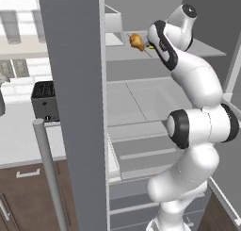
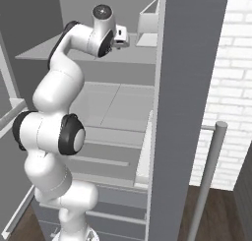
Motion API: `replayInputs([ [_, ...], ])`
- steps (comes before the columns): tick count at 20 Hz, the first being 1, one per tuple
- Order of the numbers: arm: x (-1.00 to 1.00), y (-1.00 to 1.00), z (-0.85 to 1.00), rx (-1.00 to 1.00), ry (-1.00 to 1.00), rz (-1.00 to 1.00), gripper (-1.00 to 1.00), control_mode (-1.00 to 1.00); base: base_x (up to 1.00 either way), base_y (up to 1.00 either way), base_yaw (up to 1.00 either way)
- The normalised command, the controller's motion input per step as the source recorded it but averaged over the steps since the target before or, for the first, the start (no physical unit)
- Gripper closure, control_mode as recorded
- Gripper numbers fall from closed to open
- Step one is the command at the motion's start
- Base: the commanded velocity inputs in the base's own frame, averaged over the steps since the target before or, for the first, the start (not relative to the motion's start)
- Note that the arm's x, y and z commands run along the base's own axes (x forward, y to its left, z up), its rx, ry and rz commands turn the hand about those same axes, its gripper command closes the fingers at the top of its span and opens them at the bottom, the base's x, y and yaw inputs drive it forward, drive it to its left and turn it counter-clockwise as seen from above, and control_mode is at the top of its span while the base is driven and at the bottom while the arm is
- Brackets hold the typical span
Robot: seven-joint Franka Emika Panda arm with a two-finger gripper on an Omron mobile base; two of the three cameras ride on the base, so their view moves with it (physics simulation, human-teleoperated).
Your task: Place one lemon wedge and one chicken drumstick in each tupperware on the nearby counter, to pack two identical lunches.
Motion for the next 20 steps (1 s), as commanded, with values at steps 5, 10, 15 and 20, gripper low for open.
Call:
replayInputs([
  [5, 0.03, 0.05, -0.10, -0.10, 0.00, 0.00, 1.00, -1.00, 0.00, 0.00, 0.00],
  [10, 0.00, 0.18, -0.29, -0.15, 0.00, 0.00, 1.00, -1.00, 0.00, 0.00, 0.00],
  [15, 0.00, 0.14, -0.25, -0.11, 0.00, 0.00, 1.00, -1.00, 0.00, 0.00, 0.00],
  [20, -0.09, 0.02, -0.10, -0.06, 0.00, 0.00, 1.00, -1.00, 0.00, 0.00, 0.00],
])
